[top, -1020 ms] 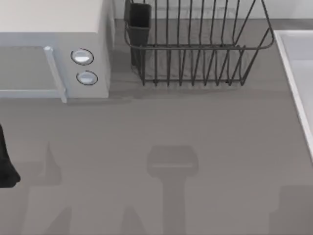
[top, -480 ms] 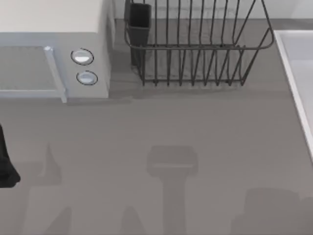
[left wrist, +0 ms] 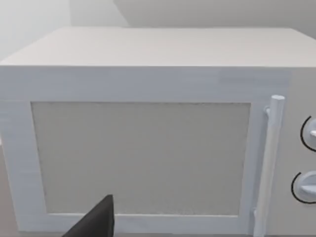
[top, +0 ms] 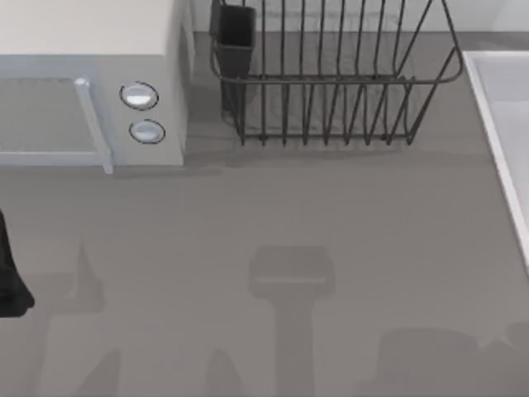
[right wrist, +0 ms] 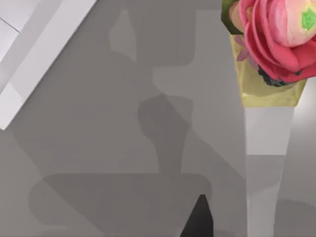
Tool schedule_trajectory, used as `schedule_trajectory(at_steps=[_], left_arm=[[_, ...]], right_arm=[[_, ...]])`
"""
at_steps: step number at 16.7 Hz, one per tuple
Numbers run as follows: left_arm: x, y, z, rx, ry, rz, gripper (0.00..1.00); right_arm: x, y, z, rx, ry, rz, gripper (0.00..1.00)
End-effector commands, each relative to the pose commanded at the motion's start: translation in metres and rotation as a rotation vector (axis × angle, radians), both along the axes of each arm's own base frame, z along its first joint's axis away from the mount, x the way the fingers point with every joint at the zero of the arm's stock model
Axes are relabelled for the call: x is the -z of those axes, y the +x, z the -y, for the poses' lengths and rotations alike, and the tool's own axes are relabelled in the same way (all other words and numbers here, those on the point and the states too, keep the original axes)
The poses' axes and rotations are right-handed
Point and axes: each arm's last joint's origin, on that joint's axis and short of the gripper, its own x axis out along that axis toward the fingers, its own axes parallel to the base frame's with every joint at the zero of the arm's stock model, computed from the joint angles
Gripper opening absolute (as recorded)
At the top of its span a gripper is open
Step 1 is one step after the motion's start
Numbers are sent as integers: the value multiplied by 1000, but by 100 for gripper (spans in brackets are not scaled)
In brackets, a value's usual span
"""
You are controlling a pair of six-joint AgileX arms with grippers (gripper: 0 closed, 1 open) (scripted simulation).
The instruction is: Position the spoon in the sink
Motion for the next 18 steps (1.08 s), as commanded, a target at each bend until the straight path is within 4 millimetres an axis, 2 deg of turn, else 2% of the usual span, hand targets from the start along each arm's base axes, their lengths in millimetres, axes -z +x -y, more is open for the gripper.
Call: schedule_trajectory(at_steps=[2,4,7,9,13,16,18], left_arm=[[0,0,0,0,0,0,100],[0,0,0,0,0,0,100],[0,0,0,0,0,0,100],[0,0,0,0,0,0,100],[0,0,0,0,0,0,100],[0,0,0,0,0,0,100],[0,0,0,0,0,0,100]], right_arm=[[-1,2,1,3,1,-3,0],[-5,12,3,13,5,-18,0],[-15,44,11,29,15,-60,0],[-23,76,17,35,20,-82,0],[-37,153,28,40,21,-91,0],[-36,209,32,37,19,-80,0],[-30,238,33,32,17,-66,0]])
